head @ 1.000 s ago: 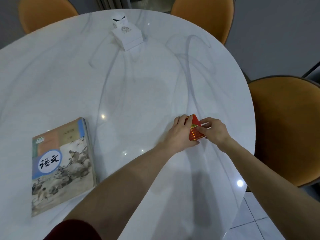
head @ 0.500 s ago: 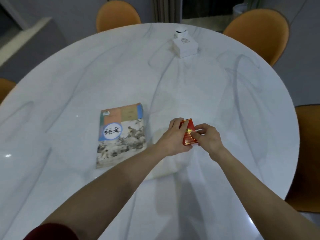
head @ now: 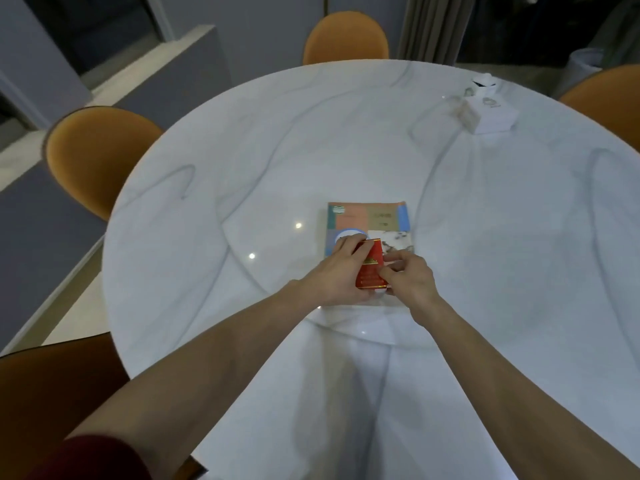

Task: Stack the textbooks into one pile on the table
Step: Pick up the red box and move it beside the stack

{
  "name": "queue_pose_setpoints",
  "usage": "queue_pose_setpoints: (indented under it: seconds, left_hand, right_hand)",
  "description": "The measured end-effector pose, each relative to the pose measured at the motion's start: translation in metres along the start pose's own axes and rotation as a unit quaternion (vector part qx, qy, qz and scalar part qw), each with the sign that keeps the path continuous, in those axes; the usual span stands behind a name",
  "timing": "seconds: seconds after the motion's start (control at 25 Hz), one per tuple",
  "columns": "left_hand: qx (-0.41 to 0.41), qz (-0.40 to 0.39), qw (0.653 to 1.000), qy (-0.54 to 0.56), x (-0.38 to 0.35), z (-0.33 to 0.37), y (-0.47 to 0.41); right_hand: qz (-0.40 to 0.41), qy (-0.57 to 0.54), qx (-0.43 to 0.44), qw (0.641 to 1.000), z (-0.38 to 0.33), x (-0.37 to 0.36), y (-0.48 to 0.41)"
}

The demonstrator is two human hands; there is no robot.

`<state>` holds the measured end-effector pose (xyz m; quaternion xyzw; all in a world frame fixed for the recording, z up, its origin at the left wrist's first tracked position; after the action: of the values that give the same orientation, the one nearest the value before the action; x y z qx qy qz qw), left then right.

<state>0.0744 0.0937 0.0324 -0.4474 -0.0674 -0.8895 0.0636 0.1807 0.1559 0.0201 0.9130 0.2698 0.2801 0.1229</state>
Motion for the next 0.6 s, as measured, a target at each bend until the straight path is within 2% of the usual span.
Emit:
queue_pose_setpoints:
  seconds: [0.36, 0.6]
  left_hand:
    - [0.067, 0.012, 0.996, -0.058, 0.069, -0.128, 0.075]
    - [0.123, 0.006, 0.991, -0.052, 0.105, -0.202, 0.122]
  right_hand:
    - [-0.046, 0.04, 0.036, 0.998, -0.061, -0.16, 0.01]
    - [-0.135, 0.03, 0.03, 0.99, -0.082, -0.255, 0.015]
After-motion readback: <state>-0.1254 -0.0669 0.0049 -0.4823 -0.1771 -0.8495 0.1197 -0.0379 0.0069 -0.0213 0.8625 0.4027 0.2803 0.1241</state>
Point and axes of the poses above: each hand's wrist, its own y-axis away from the middle knuckle, its own x-axis out of the back of the hand, z = x × y, the point moved 7 cm from there along -y, towards the middle knuckle, and after that the axes turned 8 degrees about y, right-handed, at the moved point
